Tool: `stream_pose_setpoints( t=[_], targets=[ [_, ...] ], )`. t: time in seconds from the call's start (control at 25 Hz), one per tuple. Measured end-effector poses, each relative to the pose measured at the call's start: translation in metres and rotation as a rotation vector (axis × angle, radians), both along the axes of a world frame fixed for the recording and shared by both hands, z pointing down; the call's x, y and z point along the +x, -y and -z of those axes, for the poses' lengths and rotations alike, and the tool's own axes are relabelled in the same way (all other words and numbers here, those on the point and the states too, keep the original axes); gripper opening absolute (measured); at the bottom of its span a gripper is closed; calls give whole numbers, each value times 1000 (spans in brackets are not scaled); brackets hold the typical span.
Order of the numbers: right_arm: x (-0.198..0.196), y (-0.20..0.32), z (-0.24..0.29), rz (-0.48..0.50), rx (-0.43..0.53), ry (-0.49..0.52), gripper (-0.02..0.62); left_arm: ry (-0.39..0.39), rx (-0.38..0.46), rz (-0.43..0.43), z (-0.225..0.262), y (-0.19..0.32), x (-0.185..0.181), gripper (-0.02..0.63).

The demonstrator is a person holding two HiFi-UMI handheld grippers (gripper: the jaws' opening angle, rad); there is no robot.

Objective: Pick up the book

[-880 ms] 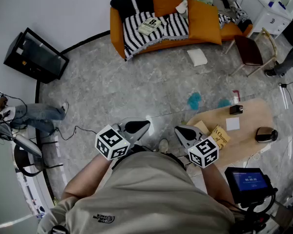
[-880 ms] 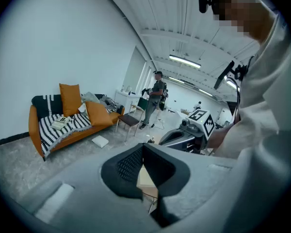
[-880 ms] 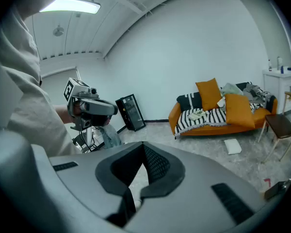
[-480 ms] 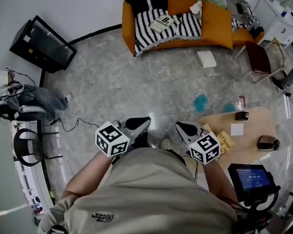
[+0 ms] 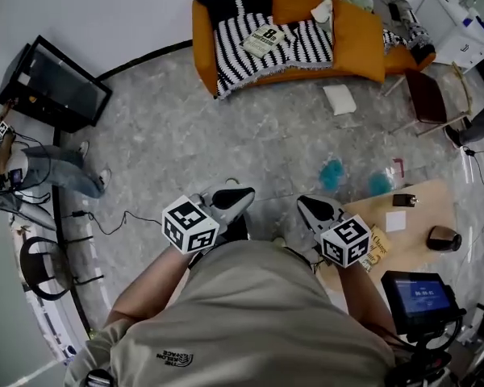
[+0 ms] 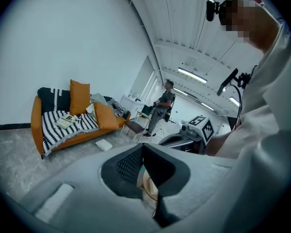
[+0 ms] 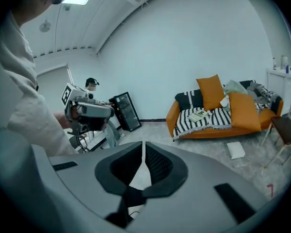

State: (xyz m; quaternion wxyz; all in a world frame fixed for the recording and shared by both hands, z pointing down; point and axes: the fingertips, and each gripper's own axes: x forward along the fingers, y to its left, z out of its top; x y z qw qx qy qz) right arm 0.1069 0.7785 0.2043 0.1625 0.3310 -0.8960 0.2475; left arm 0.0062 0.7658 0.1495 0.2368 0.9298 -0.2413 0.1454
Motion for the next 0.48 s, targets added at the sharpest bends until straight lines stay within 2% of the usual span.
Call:
stream_pose_setpoints(
  t=[0.12, 0.24, 0.48],
  targets=[
    [-20, 44, -3, -46, -20, 6, 26, -18, 6, -22, -3, 49, -22, 8],
    [-50, 90, 2, -80, -54, 39, 106, -40, 14, -37, 8, 94, -55, 8],
    [-101, 179, 6, -142, -80, 65, 109, -35, 17, -57, 17, 164, -121, 9]
  ],
)
